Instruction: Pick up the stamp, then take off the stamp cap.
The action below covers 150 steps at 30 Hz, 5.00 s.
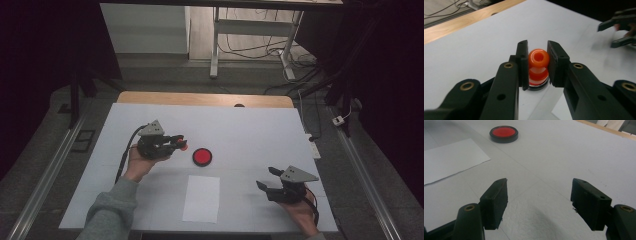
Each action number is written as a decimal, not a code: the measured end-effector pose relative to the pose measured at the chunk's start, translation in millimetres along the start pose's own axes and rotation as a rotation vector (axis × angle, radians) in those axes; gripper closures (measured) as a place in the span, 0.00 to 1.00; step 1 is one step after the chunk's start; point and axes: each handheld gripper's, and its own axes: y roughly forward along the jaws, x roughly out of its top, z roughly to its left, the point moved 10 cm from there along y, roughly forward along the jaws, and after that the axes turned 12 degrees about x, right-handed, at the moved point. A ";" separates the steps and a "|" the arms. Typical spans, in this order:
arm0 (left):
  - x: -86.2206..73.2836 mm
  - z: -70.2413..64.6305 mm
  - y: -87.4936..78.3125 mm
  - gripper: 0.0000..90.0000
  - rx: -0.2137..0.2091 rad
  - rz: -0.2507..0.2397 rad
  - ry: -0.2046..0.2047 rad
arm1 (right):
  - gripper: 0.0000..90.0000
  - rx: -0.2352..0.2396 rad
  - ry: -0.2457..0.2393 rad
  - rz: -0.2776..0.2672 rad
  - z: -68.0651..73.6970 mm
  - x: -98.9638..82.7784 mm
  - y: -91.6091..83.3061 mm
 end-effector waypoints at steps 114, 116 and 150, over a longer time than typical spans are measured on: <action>-17.6 -93.2 10.1 0.80 -0.201 0.079 0.111 | 0.35 0.162 -0.043 -0.044 51.1 40.9 33.1; -17.5 -93.3 10.1 0.80 -0.201 0.078 0.111 | 0.35 0.164 -0.045 -0.046 52.0 41.5 34.0; -14.6 -99.2 13.7 0.80 -0.211 0.080 0.117 | 0.34 0.239 -0.084 -0.030 80.2 58.9 63.2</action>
